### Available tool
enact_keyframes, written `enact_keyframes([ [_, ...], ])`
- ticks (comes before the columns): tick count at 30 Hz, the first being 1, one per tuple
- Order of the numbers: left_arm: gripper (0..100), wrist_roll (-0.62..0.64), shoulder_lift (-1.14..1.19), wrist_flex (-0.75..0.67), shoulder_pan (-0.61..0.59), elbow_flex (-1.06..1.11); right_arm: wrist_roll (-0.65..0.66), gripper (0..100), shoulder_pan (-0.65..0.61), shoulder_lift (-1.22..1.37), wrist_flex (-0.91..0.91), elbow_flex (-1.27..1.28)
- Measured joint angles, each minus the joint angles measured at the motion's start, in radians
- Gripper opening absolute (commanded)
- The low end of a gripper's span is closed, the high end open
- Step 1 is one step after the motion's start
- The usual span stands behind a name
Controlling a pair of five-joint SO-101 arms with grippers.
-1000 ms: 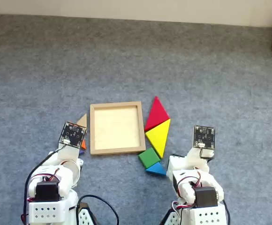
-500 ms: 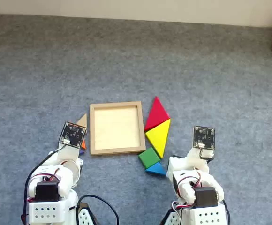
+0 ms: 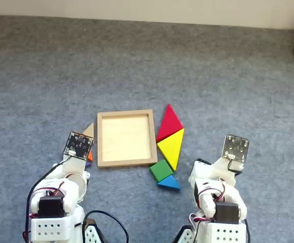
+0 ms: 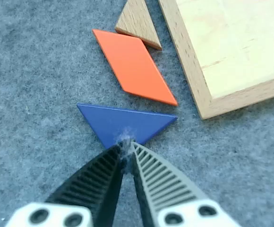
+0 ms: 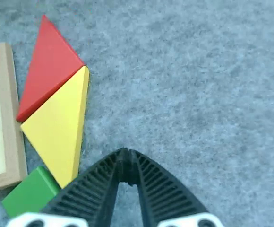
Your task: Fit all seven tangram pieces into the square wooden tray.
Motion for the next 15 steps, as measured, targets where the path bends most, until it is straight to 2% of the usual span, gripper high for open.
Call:
enact_keyframes([
  [8, 1, 0.0, 0.0, 0.0, 0.0, 0.0, 0.196, 0.4, 0.006, -0.002, -0.052, -0.144],
  [15, 1, 0.0, 0.0, 0.0, 0.0, 0.0, 0.227, 0.4, 0.008, -0.003, 0.048, -0.396],
])
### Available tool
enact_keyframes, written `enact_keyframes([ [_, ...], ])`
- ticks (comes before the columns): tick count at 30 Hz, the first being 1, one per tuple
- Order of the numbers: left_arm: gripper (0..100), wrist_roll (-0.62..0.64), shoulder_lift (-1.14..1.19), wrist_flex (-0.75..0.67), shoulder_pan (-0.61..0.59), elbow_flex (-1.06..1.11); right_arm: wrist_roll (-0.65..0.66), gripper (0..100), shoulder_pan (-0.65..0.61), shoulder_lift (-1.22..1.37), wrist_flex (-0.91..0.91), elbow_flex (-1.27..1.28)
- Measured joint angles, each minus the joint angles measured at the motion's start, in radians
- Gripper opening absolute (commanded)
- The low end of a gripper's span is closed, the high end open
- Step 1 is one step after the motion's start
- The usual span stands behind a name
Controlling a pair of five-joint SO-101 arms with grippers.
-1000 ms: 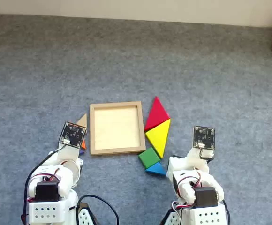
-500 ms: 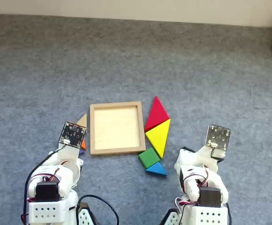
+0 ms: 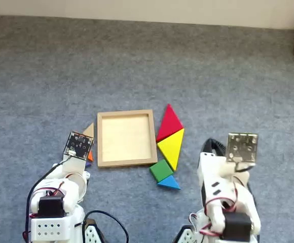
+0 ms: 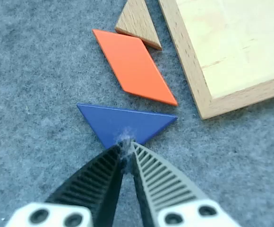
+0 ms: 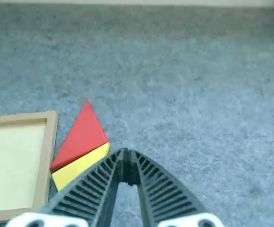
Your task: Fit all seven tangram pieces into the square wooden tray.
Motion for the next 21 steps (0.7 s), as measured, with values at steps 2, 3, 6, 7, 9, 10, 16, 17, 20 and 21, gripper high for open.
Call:
enact_keyframes([
  [2, 1, 0.0, 0.0, 0.0, 0.0, 0.0, 0.0, 0.4, 0.0, -0.005, 0.035, -0.089],
  [3, 1, 0.0, 0.0, 0.0, 0.0, 0.0, 0.0, 0.4, 0.0, -0.009, 0.052, -0.13],
  [6, 1, 0.0, 0.0, 0.0, 0.0, 0.0, 0.0, 0.4, 0.0, -0.009, 0.089, -0.235],
  [7, 1, 0.0, 0.0, 0.0, 0.0, 0.0, 0.0, 0.4, 0.0, -0.011, 0.107, -0.262],
  [9, 1, 0.0, 0.0, 0.0, 0.0, 0.0, 0.0, 0.4, 0.0, -0.011, 0.15, -0.308],
  [10, 1, 0.0, 0.0, 0.0, 0.0, 0.0, 0.0, 0.4, 0.0, -0.011, 0.169, -0.331],
  [16, 1, 0.0, 0.0, 0.0, 0.0, 0.0, 0.0, 0.4, -0.002, 0.071, 0.23, -0.402],
  [17, 1, 0.0, 0.0, 0.0, 0.0, 0.0, 0.0, 0.4, -0.002, 0.118, 0.23, -0.408],
  [20, 1, 0.0, 0.0, 0.0, 0.0, 0.0, 0.0, 0.4, -0.002, 0.293, 0.23, -0.442],
  [21, 1, 0.0, 0.0, 0.0, 0.0, 0.0, 0.0, 0.4, -0.002, 0.354, 0.23, -0.459],
])
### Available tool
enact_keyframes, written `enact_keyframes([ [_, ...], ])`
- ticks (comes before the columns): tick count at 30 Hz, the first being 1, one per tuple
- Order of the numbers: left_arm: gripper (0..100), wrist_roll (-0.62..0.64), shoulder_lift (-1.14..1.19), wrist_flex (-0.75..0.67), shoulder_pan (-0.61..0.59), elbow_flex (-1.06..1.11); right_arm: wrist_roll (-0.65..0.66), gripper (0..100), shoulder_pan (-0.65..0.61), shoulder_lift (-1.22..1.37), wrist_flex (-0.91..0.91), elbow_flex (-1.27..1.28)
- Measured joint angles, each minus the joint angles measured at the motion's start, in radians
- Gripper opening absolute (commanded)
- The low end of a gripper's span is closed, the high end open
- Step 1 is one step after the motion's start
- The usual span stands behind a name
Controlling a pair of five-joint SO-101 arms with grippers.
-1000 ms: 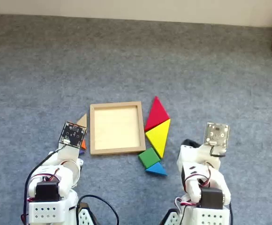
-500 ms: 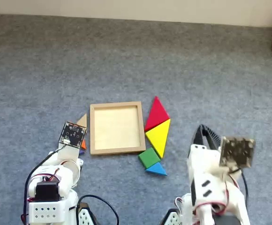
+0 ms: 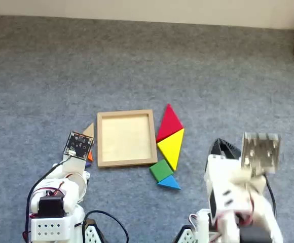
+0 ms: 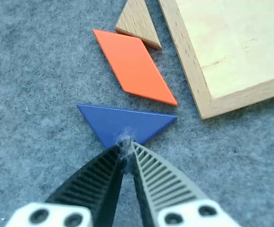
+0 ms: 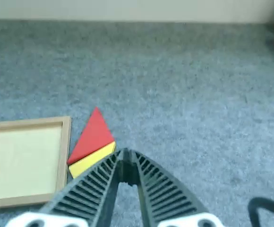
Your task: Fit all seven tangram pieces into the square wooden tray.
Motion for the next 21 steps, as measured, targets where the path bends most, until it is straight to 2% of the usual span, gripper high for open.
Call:
enact_keyframes([
  [4, 1, 0.0, 0.0, 0.0, 0.0, 0.0, 0.0, 0.4, -0.006, 0.232, 0.0, -0.06],
  [15, 1, 0.0, 0.0, 0.0, 0.0, 0.0, 0.0, 0.4, -0.265, 0.591, -0.003, -0.074],
  [21, 1, 0.0, 0.0, 0.0, 0.0, 0.0, -0.009, 0.4, -0.393, 0.838, -0.071, -0.15],
])
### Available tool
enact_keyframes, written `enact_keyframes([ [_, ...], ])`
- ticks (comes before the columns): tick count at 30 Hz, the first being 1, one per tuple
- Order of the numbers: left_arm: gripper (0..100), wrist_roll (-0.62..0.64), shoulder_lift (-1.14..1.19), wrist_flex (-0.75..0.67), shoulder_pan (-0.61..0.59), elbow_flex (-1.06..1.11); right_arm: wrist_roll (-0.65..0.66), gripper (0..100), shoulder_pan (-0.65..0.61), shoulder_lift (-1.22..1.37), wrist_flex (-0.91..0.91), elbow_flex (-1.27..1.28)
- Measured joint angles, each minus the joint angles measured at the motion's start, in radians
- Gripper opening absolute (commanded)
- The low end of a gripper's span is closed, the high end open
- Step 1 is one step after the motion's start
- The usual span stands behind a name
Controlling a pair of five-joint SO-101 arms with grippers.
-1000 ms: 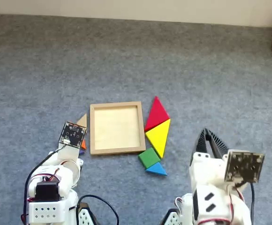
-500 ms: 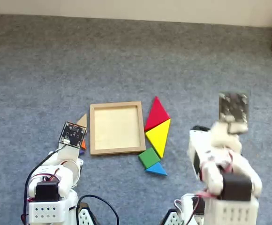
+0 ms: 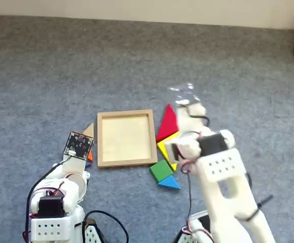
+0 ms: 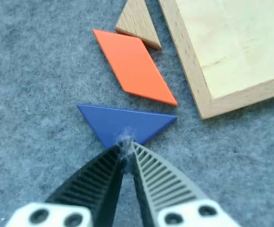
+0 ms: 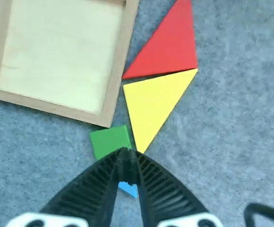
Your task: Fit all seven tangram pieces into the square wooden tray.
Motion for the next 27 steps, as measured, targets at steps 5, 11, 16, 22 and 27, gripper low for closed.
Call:
enact_keyframes([
  [5, 1, 0.0, 0.0, 0.0, 0.0, 0.0, -0.12, 0.4, -0.015, 0.158, -0.077, -0.043],
  [11, 1, 0.0, 0.0, 0.0, 0.0, 0.0, -0.161, 0.4, -0.015, 0.256, -0.189, -0.043],
  [16, 1, 0.0, 0.0, 0.0, 0.0, 0.0, -0.163, 0.4, -0.018, 0.339, -0.269, -0.04],
  [22, 1, 0.0, 0.0, 0.0, 0.0, 0.0, -0.163, 0.4, -0.02, 0.491, -0.336, -0.003],
  [27, 1, 0.0, 0.0, 0.0, 0.0, 0.0, -0.164, 0.4, -0.012, 0.589, -0.336, -0.009],
])
